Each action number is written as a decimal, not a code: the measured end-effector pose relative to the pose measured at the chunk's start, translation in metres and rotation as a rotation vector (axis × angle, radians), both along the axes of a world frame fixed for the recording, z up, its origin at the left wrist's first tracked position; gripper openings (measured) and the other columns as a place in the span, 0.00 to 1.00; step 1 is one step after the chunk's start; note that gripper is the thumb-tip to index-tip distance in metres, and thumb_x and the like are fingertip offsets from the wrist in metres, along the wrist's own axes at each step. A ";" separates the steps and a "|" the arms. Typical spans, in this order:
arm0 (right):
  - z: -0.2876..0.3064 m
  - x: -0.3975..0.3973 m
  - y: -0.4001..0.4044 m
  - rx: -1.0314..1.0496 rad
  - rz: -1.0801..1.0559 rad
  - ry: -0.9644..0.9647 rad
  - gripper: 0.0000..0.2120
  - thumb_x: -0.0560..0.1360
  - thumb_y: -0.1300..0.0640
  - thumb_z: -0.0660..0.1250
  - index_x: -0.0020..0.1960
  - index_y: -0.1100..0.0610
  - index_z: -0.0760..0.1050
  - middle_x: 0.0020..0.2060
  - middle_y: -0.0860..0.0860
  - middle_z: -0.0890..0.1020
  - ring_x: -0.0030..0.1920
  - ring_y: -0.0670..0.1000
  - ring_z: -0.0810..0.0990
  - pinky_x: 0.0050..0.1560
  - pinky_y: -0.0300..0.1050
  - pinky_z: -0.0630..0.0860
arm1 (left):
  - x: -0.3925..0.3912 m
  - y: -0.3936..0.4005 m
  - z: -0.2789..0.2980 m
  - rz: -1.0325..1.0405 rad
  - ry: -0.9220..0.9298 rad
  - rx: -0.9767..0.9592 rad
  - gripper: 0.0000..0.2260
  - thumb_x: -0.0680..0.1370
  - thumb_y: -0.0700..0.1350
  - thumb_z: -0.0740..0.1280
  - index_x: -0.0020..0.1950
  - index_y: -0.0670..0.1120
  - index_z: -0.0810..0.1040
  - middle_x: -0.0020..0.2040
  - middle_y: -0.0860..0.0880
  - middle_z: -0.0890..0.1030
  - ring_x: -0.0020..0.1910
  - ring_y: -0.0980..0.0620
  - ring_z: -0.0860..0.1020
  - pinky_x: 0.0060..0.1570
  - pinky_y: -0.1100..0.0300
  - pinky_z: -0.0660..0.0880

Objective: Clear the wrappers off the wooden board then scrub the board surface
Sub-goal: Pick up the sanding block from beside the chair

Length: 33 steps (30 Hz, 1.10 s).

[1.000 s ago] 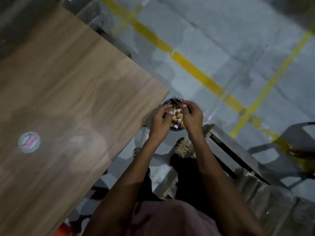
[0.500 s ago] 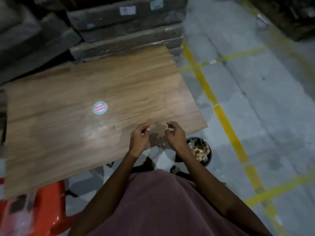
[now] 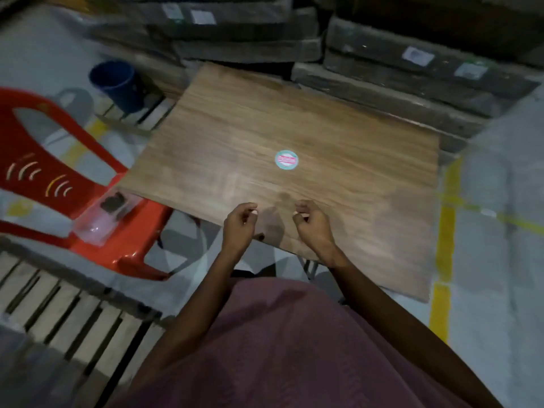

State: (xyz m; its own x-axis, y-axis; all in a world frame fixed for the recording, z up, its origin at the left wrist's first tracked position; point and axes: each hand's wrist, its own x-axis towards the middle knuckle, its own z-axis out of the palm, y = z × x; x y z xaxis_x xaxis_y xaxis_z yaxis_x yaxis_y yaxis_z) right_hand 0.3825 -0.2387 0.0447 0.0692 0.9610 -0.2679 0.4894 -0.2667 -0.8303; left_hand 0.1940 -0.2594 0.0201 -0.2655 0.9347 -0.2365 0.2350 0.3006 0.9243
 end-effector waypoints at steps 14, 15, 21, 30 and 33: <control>-0.001 -0.292 0.089 0.042 0.168 0.093 0.10 0.81 0.66 0.65 0.59 0.60 0.82 0.51 0.49 0.83 0.53 0.47 0.80 0.50 0.21 0.70 | -0.264 0.063 -0.001 0.096 -0.081 -0.051 0.09 0.81 0.36 0.64 0.54 0.47 0.81 0.53 0.42 0.85 0.54 0.43 0.83 0.51 0.54 0.83; 0.001 -0.317 0.094 0.036 0.205 0.095 0.10 0.80 0.66 0.66 0.58 0.60 0.82 0.51 0.49 0.83 0.53 0.47 0.80 0.50 0.22 0.70 | -0.287 0.067 0.000 0.133 -0.073 -0.053 0.08 0.81 0.38 0.64 0.54 0.48 0.81 0.53 0.42 0.85 0.54 0.43 0.83 0.56 0.48 0.81; -0.002 -0.438 0.137 -0.007 0.418 0.019 0.11 0.78 0.67 0.65 0.56 0.59 0.83 0.53 0.53 0.85 0.53 0.48 0.81 0.58 0.42 0.76 | -0.401 0.085 -0.008 0.456 -0.078 -0.057 0.10 0.82 0.38 0.63 0.51 0.50 0.81 0.53 0.45 0.85 0.55 0.45 0.82 0.59 0.47 0.80; -0.094 -0.612 0.204 -0.198 0.712 -0.181 0.12 0.76 0.65 0.67 0.56 0.61 0.85 0.56 0.58 0.86 0.60 0.57 0.83 0.61 0.44 0.76 | -0.507 0.102 -0.120 0.903 -0.145 -0.327 0.11 0.78 0.35 0.64 0.57 0.40 0.83 0.55 0.42 0.85 0.56 0.43 0.82 0.59 0.54 0.79; -0.152 -0.665 0.198 -0.379 0.706 -0.223 0.12 0.77 0.62 0.66 0.57 0.61 0.84 0.57 0.60 0.85 0.59 0.59 0.82 0.57 0.47 0.77 | -0.534 0.103 -0.164 1.008 -0.170 -0.464 0.11 0.79 0.35 0.63 0.56 0.37 0.83 0.55 0.41 0.84 0.56 0.43 0.81 0.55 0.56 0.77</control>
State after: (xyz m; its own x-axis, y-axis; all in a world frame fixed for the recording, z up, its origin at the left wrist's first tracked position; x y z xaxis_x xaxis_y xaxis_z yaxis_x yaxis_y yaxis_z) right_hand -0.2829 -0.0410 -0.1073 -0.4266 0.6457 -0.6333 0.7887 -0.0772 -0.6100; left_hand -0.3403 -0.1562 -0.1436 -0.7818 0.1227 -0.6113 -0.4289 0.6058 0.6701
